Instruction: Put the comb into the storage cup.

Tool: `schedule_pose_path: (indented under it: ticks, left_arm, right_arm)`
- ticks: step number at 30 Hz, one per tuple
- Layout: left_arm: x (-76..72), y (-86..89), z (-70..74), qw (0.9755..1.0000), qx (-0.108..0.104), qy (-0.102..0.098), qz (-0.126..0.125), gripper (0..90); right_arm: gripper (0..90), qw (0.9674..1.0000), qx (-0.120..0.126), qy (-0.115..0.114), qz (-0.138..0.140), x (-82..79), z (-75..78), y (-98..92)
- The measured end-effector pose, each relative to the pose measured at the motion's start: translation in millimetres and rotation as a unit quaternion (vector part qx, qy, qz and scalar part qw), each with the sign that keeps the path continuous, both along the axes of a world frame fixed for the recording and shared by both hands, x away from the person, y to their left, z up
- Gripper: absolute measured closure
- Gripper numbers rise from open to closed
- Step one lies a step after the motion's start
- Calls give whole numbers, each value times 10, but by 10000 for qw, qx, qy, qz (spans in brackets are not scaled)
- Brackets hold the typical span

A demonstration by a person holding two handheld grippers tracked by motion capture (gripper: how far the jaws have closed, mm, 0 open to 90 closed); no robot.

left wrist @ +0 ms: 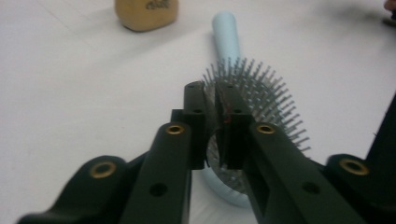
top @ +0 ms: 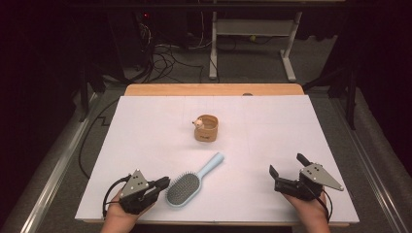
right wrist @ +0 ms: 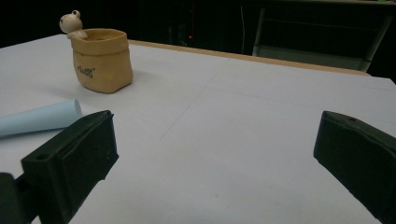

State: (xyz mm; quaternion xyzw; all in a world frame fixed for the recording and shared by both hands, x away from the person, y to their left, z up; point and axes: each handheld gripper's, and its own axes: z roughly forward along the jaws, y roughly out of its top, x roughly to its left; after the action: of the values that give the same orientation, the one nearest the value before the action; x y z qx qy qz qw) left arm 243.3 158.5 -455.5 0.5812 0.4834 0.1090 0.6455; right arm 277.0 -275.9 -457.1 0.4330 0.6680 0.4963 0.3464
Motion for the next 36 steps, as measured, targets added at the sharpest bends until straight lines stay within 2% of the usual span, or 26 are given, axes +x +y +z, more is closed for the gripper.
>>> schedule_pose_path:
  ticks: [1,4,9,11,14,19,22,25,30,36]
  left_arm:
    - [0,0,0,10000,0,0,0,803]
    - [34,75,20,9997,-198,-33,136,748]
    - [59,111,21,9994,-207,-164,217,635]
    - [68,117,3,9997,-64,-156,188,595]
    - [82,128,-1,9996,-121,-168,203,519]
    - [93,151,19,9989,-190,-294,311,422]
    - [111,159,16,9989,-237,-238,323,349]
    - [144,154,-6,9994,-234,-105,234,221]
    - [142,144,1,9990,-204,-263,297,155]
    - [146,134,-10,9987,-170,-334,354,144]
  right_arm:
    - [1,10000,0,0,0,0,0,0]
    - [1,10000,-10,-8,2,-1,2,0]
    - [1,10000,-8,-11,2,-1,3,1]
    - [1,10000,-5,-13,-1,-2,4,0]
    - [1,10000,-4,-20,-1,-3,6,-3]
    - [1,10000,-2,-21,-3,-3,6,-4]
    - [1,10000,-14,-26,-2,-4,7,-3]
    - [1,10000,-16,-33,2,-4,7,-2]
    - [1,10000,-7,-34,-2,-6,10,-1]
    - [1,10000,-19,-35,24,-4,6,4]
